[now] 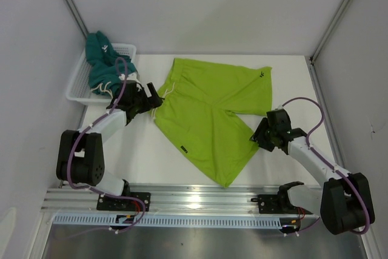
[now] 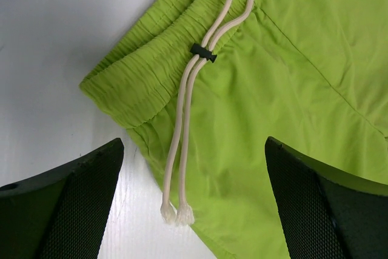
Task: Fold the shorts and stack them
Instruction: Flatten the shorts out
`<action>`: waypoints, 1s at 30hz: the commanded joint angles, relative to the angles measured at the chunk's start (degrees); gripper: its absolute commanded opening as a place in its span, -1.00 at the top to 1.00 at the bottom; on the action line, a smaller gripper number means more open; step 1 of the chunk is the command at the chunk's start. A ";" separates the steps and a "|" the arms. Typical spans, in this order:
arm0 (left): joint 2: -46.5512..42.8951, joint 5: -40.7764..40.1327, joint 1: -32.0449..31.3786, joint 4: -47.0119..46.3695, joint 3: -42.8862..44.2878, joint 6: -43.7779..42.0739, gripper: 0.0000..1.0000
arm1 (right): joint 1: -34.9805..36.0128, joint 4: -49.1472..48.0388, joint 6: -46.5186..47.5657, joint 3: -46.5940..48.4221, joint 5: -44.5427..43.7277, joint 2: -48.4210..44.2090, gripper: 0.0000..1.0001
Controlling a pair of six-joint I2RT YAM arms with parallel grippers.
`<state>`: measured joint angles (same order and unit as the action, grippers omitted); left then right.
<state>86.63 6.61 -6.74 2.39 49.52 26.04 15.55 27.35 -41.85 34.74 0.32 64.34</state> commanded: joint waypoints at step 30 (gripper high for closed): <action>-1.12 -1.87 0.68 -6.17 -3.02 0.07 -0.96 | -13.62 -12.68 0.53 4.36 -2.16 13.00 1.00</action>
<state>85.45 3.79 -6.35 -1.23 46.78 26.48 2.70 17.19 -43.42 35.73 -2.07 75.13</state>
